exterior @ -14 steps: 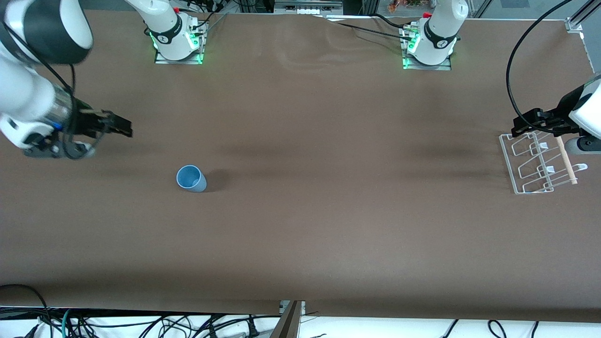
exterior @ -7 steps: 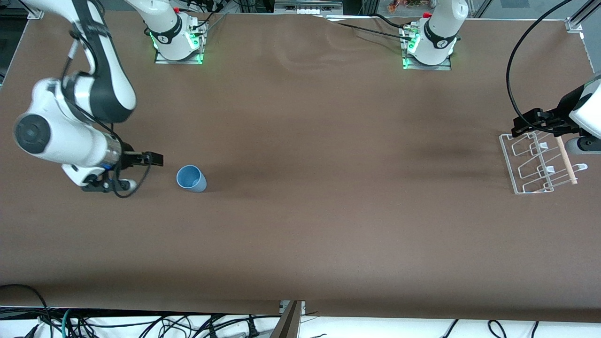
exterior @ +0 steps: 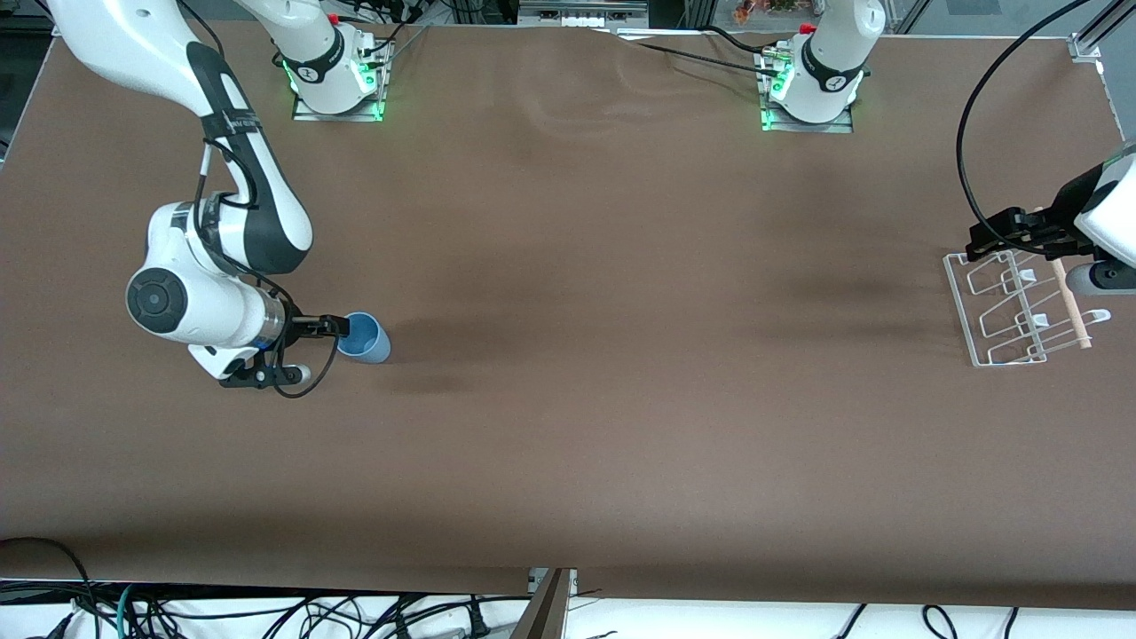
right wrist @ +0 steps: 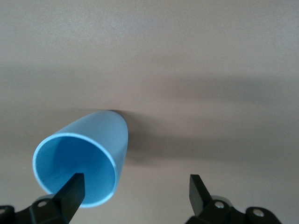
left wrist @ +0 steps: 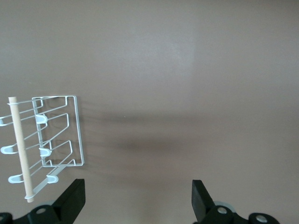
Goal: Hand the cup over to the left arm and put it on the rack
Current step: 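Reach the right gripper to the blue cup and grasp its side, then lift the blue cup with the right gripper while the left gripper approaches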
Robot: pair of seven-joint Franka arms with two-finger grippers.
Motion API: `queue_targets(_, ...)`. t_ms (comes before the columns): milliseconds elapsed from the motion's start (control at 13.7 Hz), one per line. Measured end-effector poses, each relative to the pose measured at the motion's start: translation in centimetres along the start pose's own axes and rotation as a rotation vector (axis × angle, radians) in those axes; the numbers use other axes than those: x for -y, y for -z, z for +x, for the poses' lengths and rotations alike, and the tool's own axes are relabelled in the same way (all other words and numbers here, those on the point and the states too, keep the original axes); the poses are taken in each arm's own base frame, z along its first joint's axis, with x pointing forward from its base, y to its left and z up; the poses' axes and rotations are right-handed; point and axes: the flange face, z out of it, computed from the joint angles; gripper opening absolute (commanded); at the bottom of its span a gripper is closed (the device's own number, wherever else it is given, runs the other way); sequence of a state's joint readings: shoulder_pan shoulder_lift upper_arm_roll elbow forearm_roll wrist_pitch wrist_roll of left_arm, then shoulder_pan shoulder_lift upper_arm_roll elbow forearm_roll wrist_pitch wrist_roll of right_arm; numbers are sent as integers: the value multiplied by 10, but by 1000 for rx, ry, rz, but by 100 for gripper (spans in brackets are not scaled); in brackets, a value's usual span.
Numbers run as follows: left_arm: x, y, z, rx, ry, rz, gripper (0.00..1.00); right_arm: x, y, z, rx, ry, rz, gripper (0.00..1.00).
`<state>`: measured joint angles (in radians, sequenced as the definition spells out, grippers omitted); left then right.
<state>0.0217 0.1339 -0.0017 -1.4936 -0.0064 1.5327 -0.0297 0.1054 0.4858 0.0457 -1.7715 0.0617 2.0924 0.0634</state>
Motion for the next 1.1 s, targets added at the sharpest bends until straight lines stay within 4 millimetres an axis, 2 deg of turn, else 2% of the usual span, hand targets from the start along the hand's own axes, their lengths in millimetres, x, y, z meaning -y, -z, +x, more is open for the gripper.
queue_targets(73,0,-1,1,1,2,-14,100,0,-3,1,-3,-2,0,79)
queue_targets(220,0,0,2,-3,5,-26,100,-1,-7,3,-5,-2,0,35)
queue_targets(366,1,-1,3,-1,7,-28,100,1,-14,3,4,-1,1,18)
queue_targets(439,2,-5,6,6,8,-28,100,3,-19,4,11,-3,1,3)
queue_targets(732,4,-28,17,45,14,-37,100,12,-28,4,18,-30,-2,0)
queue_targets(951,4,-41,20,69,13,-38,100,17,-23,7,7,-47,3,0)
queue_targets(1098,2,-46,22,78,-3,-51,100,19,-10,11,-4,-87,8,0)
